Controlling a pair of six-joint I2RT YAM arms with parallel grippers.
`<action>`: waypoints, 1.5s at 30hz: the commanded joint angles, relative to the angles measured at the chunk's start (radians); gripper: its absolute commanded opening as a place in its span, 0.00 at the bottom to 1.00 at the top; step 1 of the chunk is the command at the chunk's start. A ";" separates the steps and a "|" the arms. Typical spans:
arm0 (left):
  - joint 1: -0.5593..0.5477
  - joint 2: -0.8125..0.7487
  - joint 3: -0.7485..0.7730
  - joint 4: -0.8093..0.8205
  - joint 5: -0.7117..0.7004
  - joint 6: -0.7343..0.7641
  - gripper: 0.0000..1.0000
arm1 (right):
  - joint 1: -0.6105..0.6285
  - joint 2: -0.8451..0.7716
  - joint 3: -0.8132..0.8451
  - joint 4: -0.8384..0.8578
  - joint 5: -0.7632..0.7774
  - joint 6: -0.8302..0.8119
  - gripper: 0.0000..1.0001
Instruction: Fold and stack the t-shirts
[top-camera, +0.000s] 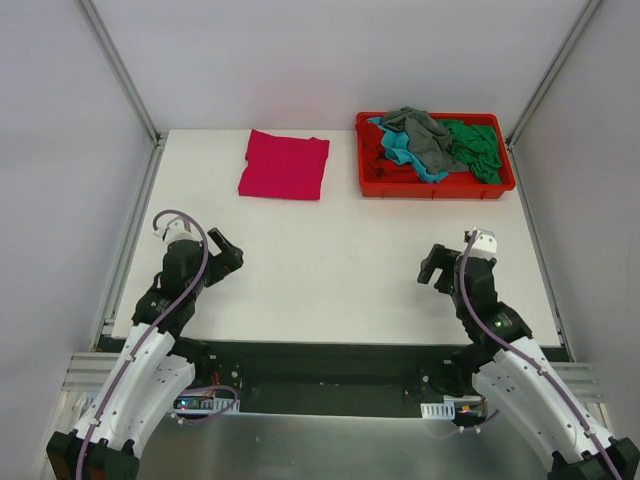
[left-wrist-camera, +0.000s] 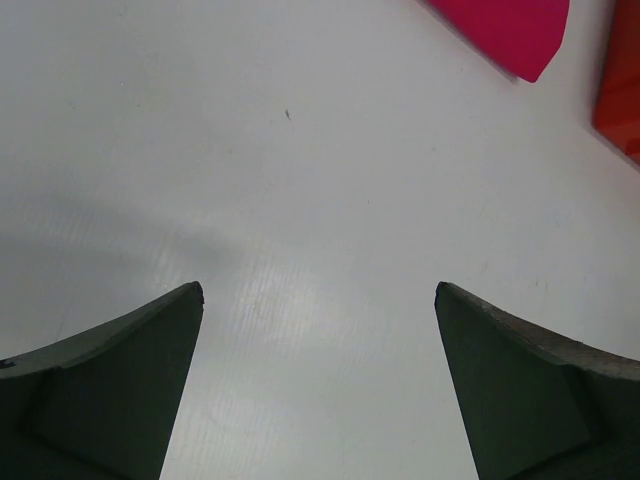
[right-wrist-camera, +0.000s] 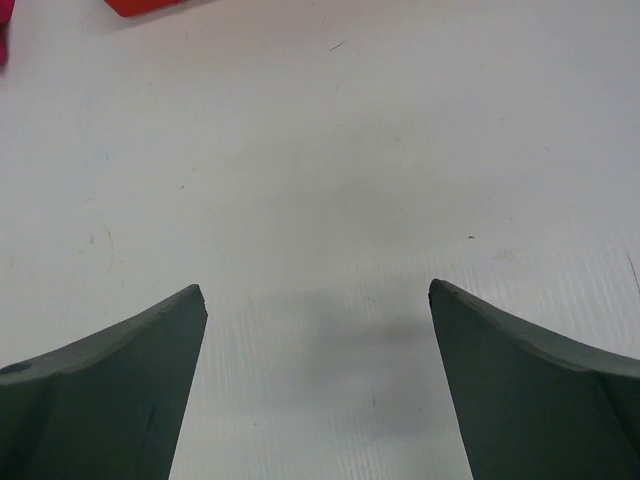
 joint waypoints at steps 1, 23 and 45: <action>-0.007 0.024 0.041 0.013 -0.035 -0.017 0.99 | -0.004 0.020 -0.037 0.138 0.006 -0.031 0.96; -0.007 0.021 -0.001 0.074 -0.030 0.048 0.99 | -0.318 0.986 0.864 0.042 -0.259 -0.166 0.96; -0.006 0.113 0.050 0.112 0.008 0.112 0.99 | -0.399 1.969 1.889 0.250 -0.445 -0.148 0.96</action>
